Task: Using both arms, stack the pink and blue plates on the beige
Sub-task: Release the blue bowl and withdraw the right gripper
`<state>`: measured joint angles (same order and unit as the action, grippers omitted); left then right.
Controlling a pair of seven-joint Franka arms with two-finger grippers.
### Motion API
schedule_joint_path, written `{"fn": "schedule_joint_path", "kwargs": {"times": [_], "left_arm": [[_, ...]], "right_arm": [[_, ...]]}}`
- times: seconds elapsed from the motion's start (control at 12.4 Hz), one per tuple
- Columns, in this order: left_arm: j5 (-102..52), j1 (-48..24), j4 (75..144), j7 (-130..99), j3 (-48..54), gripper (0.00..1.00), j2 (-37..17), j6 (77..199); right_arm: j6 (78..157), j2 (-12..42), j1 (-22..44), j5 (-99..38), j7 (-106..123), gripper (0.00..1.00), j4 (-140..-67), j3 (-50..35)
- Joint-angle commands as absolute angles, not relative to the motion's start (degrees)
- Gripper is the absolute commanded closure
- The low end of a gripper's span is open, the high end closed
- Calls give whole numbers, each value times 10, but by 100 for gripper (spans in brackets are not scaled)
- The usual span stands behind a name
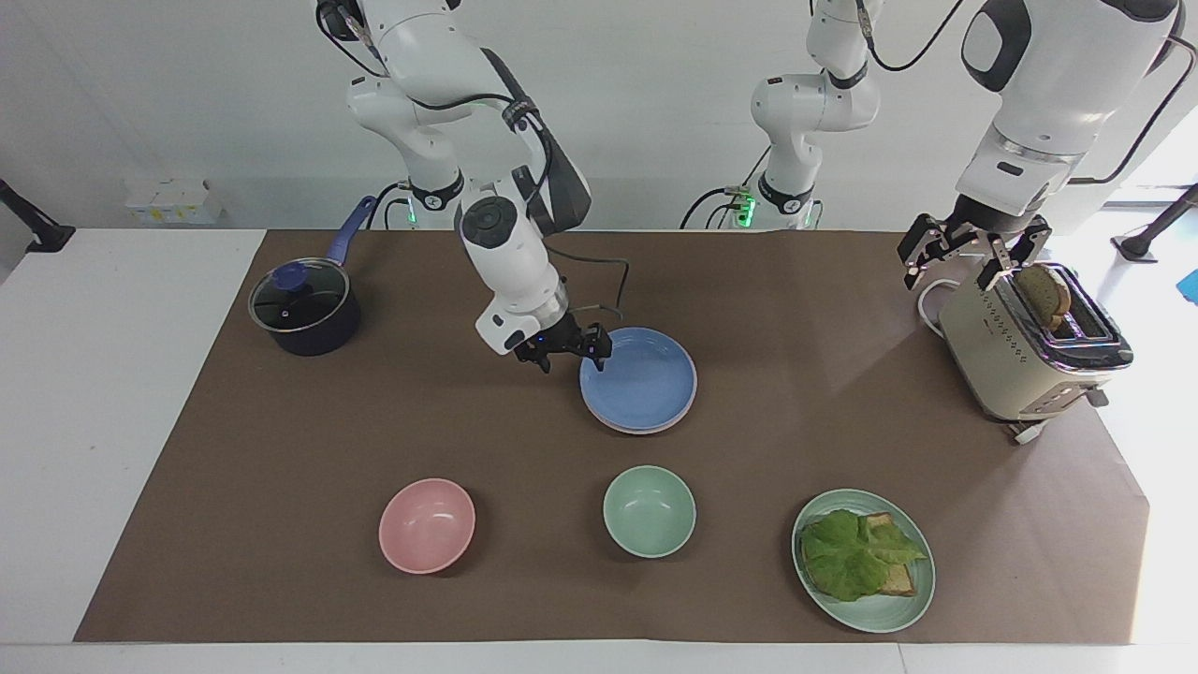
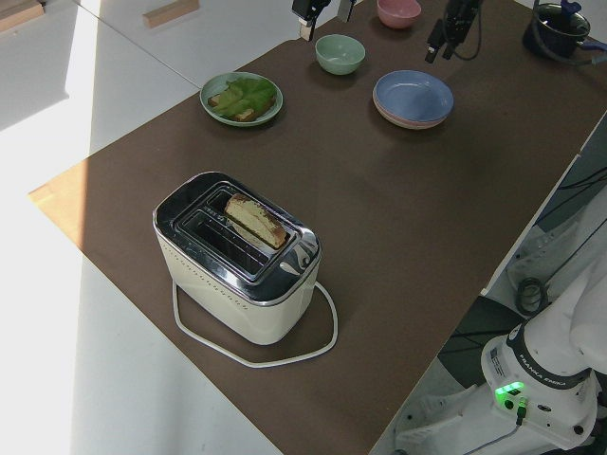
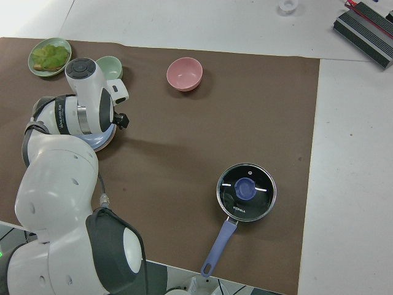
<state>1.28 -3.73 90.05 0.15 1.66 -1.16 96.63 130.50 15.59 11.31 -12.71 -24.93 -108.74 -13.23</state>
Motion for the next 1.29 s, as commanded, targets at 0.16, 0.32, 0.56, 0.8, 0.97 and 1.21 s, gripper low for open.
{"fn": "schedule_joint_path", "kwargs": {"times": [0.16,0.32,0.56,0.8,0.97,1.21], "left_arm": [[20,-33,901,5,20,0,-9,958],[20,-32,899,5,20,0,-9,958],[20,-32,899,5,20,0,-9,958],[20,-32,899,5,20,0,-9,958],[20,-33,899,5,20,0,-9,958],[20,-32,899,5,20,0,-9,958]], "right_arm": [[1239,63,13,-43,-245,0,-1086,-134],[1207,37,-19,-34,-231,0,-1077,-134],[1081,17,-65,-14,-194,0,-995,-133],[994,17,-74,36,-188,0,-927,-133],[950,20,-74,41,-173,0,-896,-134],[889,27,-76,43,-147,0,-855,-134]]}}
